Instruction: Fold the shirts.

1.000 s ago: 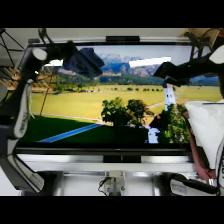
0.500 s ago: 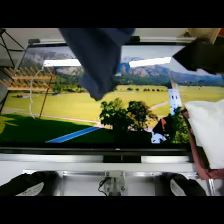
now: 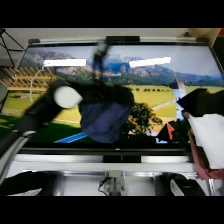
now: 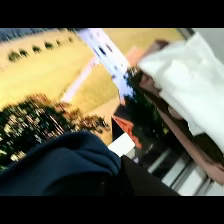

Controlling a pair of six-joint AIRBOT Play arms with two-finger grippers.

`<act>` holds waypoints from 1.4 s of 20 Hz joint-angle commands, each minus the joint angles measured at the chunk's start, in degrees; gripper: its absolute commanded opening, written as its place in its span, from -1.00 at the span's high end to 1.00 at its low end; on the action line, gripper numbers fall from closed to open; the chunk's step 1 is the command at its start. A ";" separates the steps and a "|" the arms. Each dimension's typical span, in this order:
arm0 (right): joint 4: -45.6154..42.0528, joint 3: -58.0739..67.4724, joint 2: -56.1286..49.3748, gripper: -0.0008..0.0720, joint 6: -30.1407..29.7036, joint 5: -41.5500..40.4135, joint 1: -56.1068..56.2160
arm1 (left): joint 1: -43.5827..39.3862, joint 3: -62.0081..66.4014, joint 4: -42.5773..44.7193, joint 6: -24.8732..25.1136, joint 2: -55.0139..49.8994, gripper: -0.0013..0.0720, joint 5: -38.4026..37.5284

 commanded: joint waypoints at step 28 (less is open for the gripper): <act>3.98 -35.67 -35.87 -0.90 -6.43 -36.37 7.02 | 32.37 -5.25 6.84 0.17 -20.68 0.86 -29.57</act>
